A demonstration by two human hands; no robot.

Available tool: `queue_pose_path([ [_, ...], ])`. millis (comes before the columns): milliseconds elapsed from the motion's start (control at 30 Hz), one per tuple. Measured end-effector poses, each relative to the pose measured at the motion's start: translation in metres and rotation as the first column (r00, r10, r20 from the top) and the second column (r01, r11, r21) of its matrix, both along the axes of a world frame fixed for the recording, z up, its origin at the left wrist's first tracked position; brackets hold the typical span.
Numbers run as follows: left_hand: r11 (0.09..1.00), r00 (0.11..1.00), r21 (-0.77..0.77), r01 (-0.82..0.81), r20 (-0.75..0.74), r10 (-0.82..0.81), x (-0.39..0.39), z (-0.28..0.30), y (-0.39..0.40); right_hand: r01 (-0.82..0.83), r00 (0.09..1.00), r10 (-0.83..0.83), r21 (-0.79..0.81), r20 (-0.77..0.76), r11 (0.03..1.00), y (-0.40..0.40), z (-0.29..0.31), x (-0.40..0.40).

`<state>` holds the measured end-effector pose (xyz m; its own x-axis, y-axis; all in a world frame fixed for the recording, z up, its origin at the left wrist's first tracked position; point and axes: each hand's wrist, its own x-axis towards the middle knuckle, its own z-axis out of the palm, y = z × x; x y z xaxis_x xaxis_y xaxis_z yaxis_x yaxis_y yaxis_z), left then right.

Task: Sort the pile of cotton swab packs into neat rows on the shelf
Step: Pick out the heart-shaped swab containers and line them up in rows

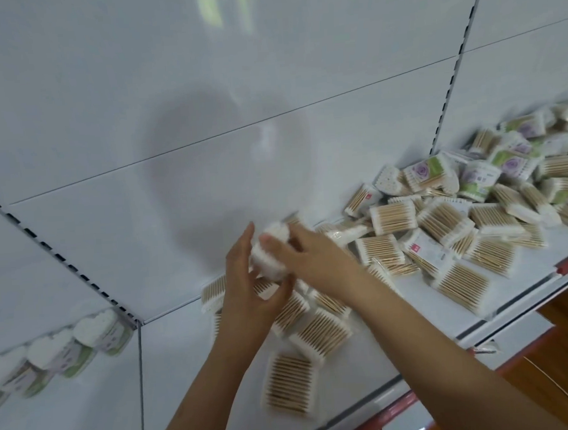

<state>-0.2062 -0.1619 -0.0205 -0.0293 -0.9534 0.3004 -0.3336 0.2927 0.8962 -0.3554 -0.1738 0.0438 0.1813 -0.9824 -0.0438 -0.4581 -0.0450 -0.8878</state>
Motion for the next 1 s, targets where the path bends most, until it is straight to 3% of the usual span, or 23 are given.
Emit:
queue_pose_path([
  [100,0.995,0.995,0.013,-0.095,-0.002,0.095,0.012,0.000,0.012,-0.046,0.999,0.047,-0.036,0.006,0.998,0.002,-0.014,0.015],
  [167,0.986,0.988,0.057,-0.157,-0.001,0.157,0.025,-0.006,0.021,0.115,0.986,-0.136,-0.184,-0.101,0.976,-0.014,-0.028,0.012],
  [233,0.971,0.979,0.136,-0.196,-0.038,0.203,0.040,-0.015,0.030,0.226,0.886,-0.337,-0.336,-0.319,0.914,-0.033,-0.041,0.007],
  [300,0.953,0.968,0.199,-0.227,-0.059,0.243,0.054,-0.023,0.041,0.235,0.774,-0.396,-0.357,-0.494,0.904,-0.048,-0.057,0.007],
  [400,0.943,0.961,0.223,-0.249,-0.063,0.268,0.072,-0.033,0.056,0.239,0.728,-0.423,-0.378,-0.540,0.894,-0.057,-0.072,0.012],
  [533,0.931,0.951,0.217,-0.292,-0.042,0.308,0.092,-0.034,0.071,0.333,0.886,-0.416,-0.342,-0.206,0.879,-0.043,-0.062,0.029],
  [667,0.901,0.916,0.238,-0.362,-0.086,0.391,0.118,-0.036,0.089,0.206,0.976,-0.189,-0.176,0.111,0.963,-0.017,-0.049,0.061],
  [767,0.864,0.876,0.244,-0.441,-0.091,0.473,0.150,-0.041,0.106,0.052,0.940,-0.038,-0.033,0.340,0.998,-0.004,-0.057,0.096],
  [900,0.828,0.841,0.242,-0.505,-0.079,0.536,0.202,-0.044,0.132,-0.177,0.824,0.092,0.100,0.559,0.979,0.021,-0.075,0.163],
  [1000,0.796,0.802,0.215,-0.566,-0.083,0.592,0.248,-0.044,0.156,-0.279,0.751,0.065,0.226,0.658,0.933,0.050,-0.086,0.224],
])
